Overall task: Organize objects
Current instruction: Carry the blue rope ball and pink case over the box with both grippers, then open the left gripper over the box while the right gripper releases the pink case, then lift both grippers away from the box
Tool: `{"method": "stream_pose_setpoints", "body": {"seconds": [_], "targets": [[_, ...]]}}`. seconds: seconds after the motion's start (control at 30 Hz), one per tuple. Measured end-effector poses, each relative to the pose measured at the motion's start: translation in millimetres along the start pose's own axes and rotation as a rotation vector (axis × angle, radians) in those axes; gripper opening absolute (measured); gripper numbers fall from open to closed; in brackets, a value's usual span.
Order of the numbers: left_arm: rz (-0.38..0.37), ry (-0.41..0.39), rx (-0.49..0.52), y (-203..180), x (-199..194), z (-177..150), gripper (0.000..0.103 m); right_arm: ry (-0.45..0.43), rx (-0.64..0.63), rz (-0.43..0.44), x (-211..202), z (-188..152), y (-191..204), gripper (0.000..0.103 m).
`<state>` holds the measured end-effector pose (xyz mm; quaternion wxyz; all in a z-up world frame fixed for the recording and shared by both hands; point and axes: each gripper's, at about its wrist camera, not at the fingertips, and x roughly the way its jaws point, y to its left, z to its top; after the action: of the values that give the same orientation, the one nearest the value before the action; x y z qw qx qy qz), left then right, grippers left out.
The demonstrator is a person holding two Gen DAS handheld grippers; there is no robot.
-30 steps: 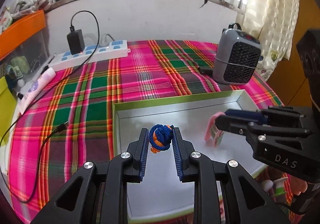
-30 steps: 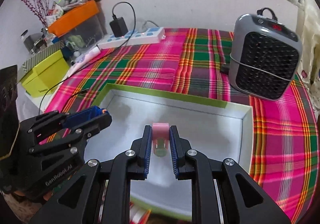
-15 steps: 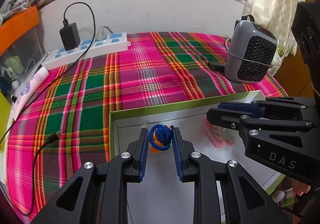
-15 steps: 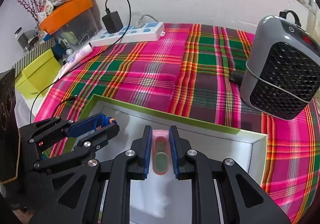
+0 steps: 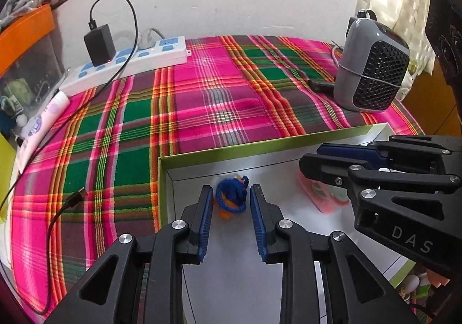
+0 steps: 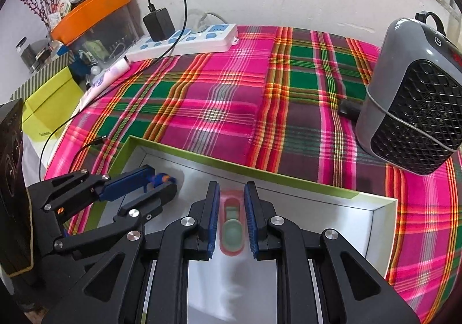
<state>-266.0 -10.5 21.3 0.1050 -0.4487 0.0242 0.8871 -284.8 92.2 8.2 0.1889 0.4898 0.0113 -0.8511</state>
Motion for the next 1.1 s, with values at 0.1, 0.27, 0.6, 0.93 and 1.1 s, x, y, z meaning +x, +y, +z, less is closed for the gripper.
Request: {"method": "stream_pose_setpoints", "body": {"seconds": [0.1, 0.27, 0.6, 0.93, 1.1], "targets": [[-0.002, 0.001, -0.007, -3, 0, 0, 0.026, -0.008, 0.007, -0.004, -1, 0, 0, 0.019], [-0.01, -0.001, -0.007, -3, -2, -1, 0.03, -0.02, 0.016, 0.0, -4, -2, -1, 0.03], [-0.006, -0.029, -0.018, 4, -24, -9, 0.04, -0.063, 0.048, 0.0, -22, -10, -2, 0.044], [-0.021, -0.07, -0.03, 3, -54, -22, 0.04, -0.109, 0.081, 0.009, -47, -29, 1, 0.044], [-0.031, -0.094, -0.022, 1, -70, -32, 0.04, -0.136, 0.087, -0.002, -60, -42, 1, 0.044]]}}
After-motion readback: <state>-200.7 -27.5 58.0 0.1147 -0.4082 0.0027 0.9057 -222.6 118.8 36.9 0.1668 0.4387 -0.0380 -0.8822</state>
